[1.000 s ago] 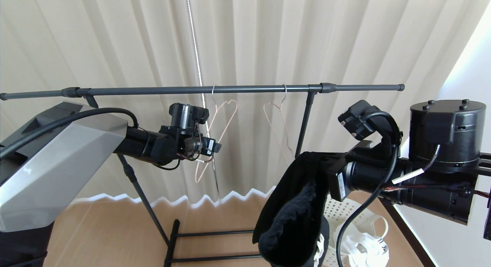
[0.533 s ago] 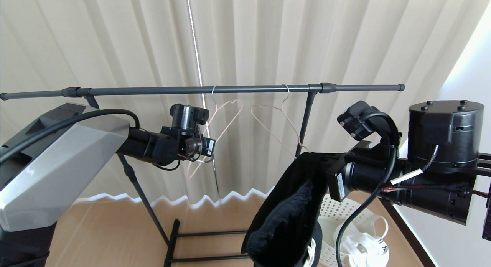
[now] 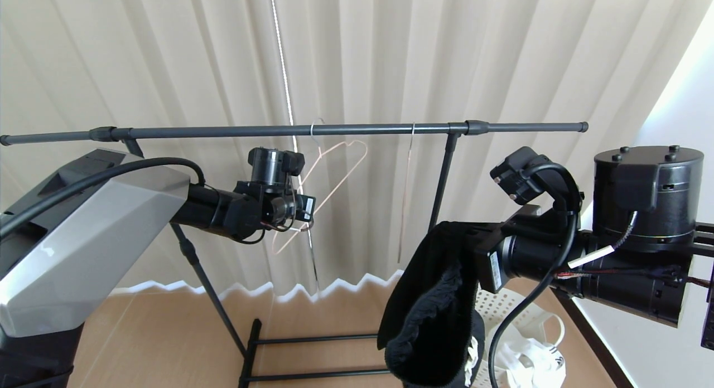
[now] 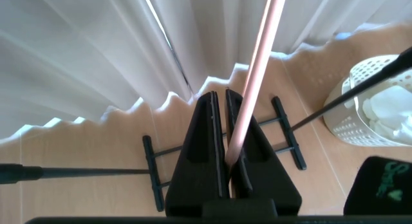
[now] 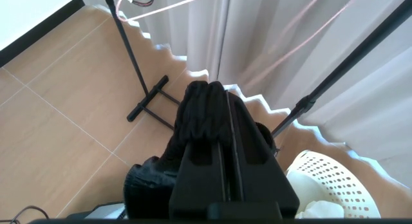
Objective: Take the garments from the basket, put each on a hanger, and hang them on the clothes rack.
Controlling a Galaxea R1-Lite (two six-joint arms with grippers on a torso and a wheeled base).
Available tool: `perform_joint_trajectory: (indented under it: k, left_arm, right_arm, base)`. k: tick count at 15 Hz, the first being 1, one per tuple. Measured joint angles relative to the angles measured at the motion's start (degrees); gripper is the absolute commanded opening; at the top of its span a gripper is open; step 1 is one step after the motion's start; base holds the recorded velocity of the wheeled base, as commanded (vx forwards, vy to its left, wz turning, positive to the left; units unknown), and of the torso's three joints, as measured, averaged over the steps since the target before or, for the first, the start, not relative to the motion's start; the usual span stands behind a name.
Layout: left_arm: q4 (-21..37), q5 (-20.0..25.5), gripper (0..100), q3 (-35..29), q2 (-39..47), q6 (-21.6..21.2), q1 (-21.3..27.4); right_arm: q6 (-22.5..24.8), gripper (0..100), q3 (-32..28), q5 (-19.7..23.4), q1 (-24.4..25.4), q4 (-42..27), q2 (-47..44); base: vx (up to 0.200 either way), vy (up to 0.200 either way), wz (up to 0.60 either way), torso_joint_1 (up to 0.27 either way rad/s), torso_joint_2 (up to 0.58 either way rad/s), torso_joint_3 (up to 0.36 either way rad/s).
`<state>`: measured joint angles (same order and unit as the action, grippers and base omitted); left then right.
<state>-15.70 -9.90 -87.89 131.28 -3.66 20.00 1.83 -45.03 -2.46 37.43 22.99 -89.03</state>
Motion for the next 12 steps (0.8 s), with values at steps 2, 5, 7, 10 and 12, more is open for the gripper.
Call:
perform_joint_trajectory:
  k: [2,5,7,10,12]
  left_arm:
    - [-0.83,-0.5,0,0.07,-0.09,-0.01,0.33]
    - [-0.9,-0.77,0,0.57,-0.5,0.05,0.66]
    - [-0.96,-0.8,0,1.27,-1.16,0.32,1.32]
    - [-0.99,-0.9,0,2.19,-2.32,0.43,1.68]
    - [-1.01,-1.05,0,3.56,-3.44,0.4,2.12]
  right_arm:
    - [0.0,0,0.05,0.0,0.0,0.0,0.0]
    - [0.0,0,0.05,0.01,0.0,0.0,0.0]
    - [-0.02,0,0.05,0.01,-0.02,0.0,0.0]
    - [-0.02,0,0.05,0.01,-0.02,0.0,0.02]
    - [0.0,0,0.02,0.01,0.0,0.0,0.05]
  base:
    - [0.0,0.0,0.0,0.0,0.0,0.0]
    - [0.0,0.0,0.0,0.0,0.0,0.0]
    - [0.0,0.0,0.0,0.0,0.0,0.0]
    - [0.0,0.0,0.0,0.0,0.0,0.0]
    - [0.0,0.0,0.0,0.0,0.0,0.0]
